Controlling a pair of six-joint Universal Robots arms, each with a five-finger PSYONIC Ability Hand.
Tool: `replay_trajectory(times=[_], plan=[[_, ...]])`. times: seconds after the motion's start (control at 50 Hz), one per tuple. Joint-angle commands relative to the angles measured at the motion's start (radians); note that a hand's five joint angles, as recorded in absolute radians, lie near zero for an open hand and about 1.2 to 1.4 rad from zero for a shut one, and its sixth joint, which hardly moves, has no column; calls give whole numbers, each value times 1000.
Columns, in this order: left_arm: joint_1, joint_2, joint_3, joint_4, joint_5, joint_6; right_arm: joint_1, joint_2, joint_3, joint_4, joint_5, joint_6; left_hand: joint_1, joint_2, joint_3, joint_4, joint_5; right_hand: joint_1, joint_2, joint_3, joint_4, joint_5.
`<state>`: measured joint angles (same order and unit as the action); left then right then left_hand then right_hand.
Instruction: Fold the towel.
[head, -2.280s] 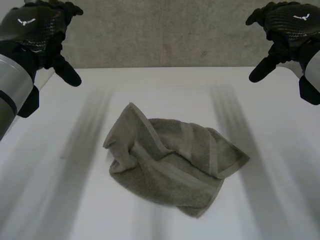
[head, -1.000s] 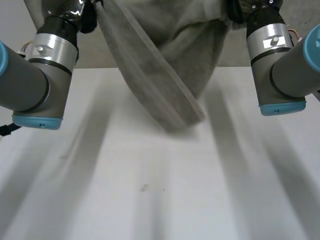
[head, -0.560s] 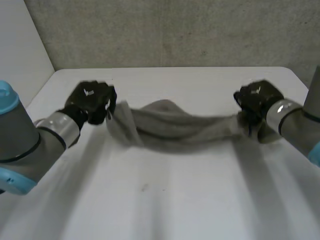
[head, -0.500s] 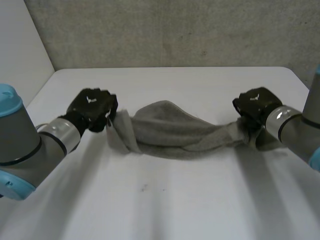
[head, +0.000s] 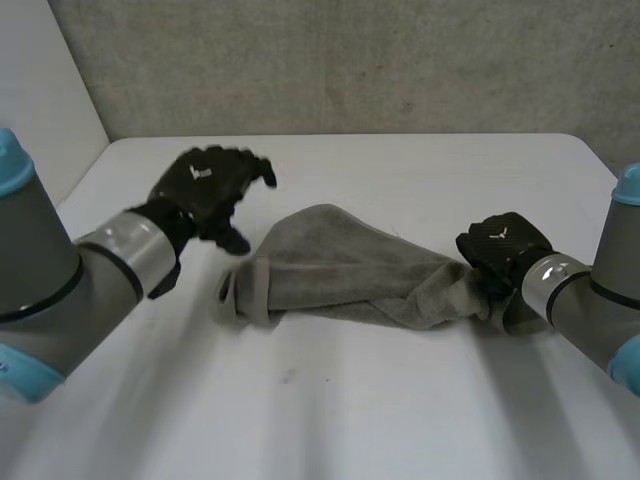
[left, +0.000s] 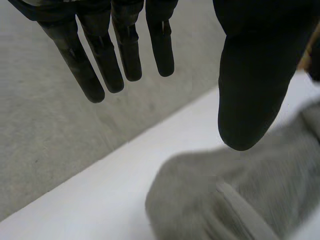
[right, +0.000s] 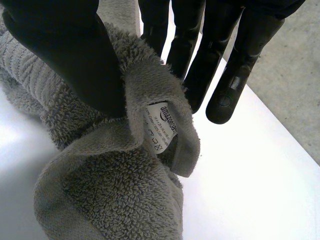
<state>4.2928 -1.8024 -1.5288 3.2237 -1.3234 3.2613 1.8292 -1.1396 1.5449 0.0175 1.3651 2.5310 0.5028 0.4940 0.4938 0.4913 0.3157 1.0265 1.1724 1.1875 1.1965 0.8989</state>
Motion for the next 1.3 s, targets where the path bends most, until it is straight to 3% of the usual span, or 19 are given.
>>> replay_trajectory(times=[0.02, 0.16, 0.3, 0.4, 0.72, 0.92, 1.04, 1.08, 1.14, 1.16, 1.26, 1.3], plan=[[-36, -124, 142, 2, -169, -215, 5, 5, 6, -2, -4, 0, 54, 63, 63, 66, 67, 370, 224, 209, 200, 323], [-68, -296, 243, -18, -333, -206, 5, 5, 11, -5, -5, 0, 66, 75, 75, 77, 79, 370, 224, 209, 200, 323], [-119, -324, 236, -161, -339, -209, 5, 12, 20, -24, -6, -3, 37, 46, 46, 48, 49, 370, 224, 209, 200, 323], [-149, -293, 197, -235, -341, -233, 7, 17, 21, -31, -6, -3, -209, -200, -200, -198, -197, 370, 224, 209, 200, 323], [-185, -252, 101, -231, -364, -295, 7, 38, 24, -33, -6, -5, -216, -207, -207, -204, -203, 370, 224, 209, 200, 323], [-185, -348, 95, -128, -412, -281, 7, 40, 23, -36, -4, -5, 230, 239, 239, 241, 242, 370, 224, 209, 200, 323], [-185, -370, 95, -122, -416, -278, 5, 38, 20, -51, 5, -5, 310, 318, 319, 321, 322, 370, 224, 209, 200, 323], [-185, -370, 95, -117, -416, -276, 4, 37, 17, -56, 3, -5, 593, 602, 602, 604, 605, 370, 224, 209, 200, 323], [-183, -365, 98, -114, -416, -270, 4, 34, 0, -70, -4, -6, 756, 765, 765, 767, 768, 370, 224, 209, 200, 323], [-180, -364, 108, -110, -416, -255, 4, 35, -12, -88, -6, -11, 892, 901, 901, 904, 905, 370, 224, 209, 200, 323], [-148, -361, 161, -22, -416, -149, 8, 52, -97, -219, -5, -79, 893, 902, 902, 905, 906, 370, 224, 209, 200, 323], [-90, -351, 193, 97, -412, -31, 9, 66, -138, -302, -4, -104, 893, 902, 902, 905, 906, 370, 224, 209, 200, 323]])
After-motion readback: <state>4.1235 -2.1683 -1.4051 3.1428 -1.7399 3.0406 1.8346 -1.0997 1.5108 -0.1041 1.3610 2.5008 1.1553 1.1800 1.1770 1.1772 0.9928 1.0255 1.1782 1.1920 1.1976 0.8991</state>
